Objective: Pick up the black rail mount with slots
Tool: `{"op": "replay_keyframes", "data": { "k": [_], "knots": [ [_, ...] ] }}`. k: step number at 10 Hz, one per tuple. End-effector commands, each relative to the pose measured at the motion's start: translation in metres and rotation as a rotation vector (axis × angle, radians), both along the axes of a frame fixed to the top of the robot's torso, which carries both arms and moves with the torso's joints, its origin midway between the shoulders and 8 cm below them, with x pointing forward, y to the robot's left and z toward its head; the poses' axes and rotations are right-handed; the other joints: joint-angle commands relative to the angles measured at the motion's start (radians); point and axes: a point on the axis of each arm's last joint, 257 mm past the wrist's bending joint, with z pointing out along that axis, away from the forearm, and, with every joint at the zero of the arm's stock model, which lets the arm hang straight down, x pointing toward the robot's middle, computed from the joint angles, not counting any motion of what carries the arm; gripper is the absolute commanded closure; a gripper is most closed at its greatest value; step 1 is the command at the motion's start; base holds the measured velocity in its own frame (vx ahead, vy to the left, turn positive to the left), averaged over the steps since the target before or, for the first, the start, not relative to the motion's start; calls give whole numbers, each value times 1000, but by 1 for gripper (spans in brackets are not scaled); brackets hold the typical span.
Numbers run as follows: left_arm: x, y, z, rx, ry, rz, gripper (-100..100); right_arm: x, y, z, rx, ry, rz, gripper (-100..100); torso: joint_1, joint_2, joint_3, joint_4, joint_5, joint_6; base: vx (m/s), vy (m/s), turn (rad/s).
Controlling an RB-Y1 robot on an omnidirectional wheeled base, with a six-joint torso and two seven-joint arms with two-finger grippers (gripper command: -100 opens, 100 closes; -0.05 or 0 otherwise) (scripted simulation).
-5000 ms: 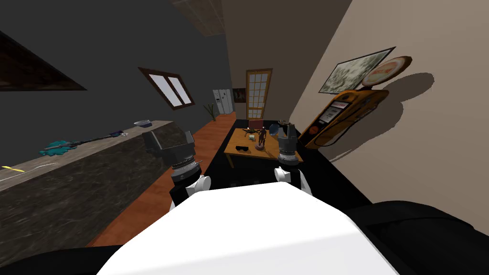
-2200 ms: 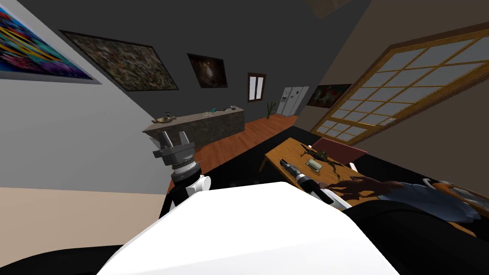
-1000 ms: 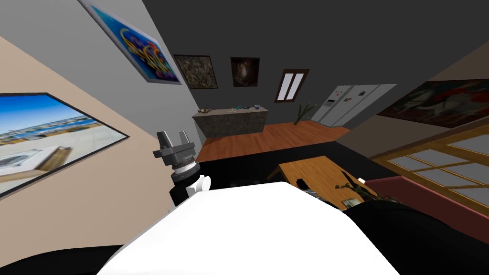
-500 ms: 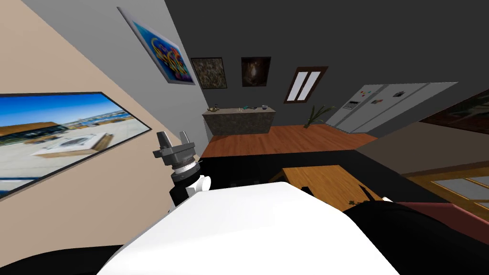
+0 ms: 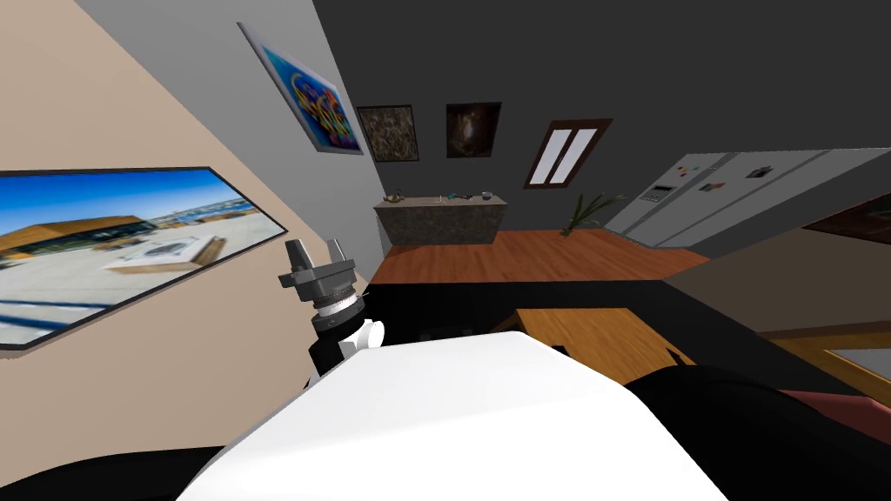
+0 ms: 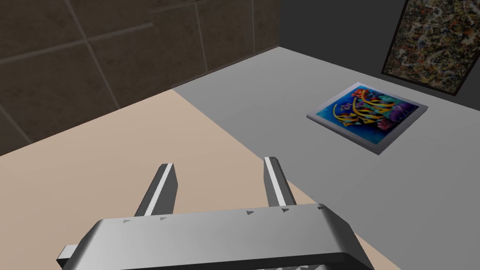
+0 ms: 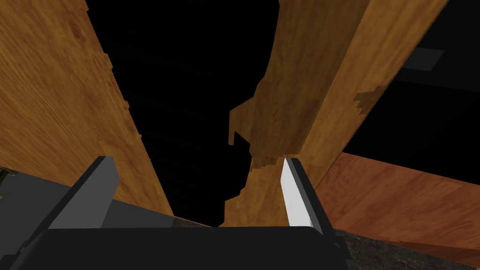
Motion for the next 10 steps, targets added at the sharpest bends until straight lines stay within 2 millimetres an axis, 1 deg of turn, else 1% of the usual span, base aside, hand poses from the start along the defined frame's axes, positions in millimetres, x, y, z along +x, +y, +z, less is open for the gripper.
{"op": "replay_keyframes", "data": {
  "k": [1,2,3,4,8,9,10],
  "knots": [
    [0,0,0,0,0,0,0,-1,2,-8,0,1,-10,-100,0,0,0,0,0,0,-12,-41,62],
    [0,0,0,0,0,0,0,-1,4,-12,1,1,-15,-100,0,0,0,0,0,0,-10,-38,61],
    [0,0,0,0,0,0,0,0,3,-10,1,1,-12,-100,0,0,0,0,0,0,-4,-17,14],
    [0,0,0,0,0,0,0,0,3,-11,1,1,-12,100,1,0,0,0,0,0,0,0,0],
    [0,0,0,0,0,0,0,0,2,-10,0,1,-11,100,0,-1,-1,0,-2,0,0,-2,-1],
    [0,0,0,0,0,0,0,0,3,-10,0,1,-11,0,0,-1,-1,0,-2,0,0,0,0],
    [0,0,0,0,0,0,0,0,1,-3,0,0,-4,100,0,-1,-1,0,-2,0,4,21,-79]
  ]
}}
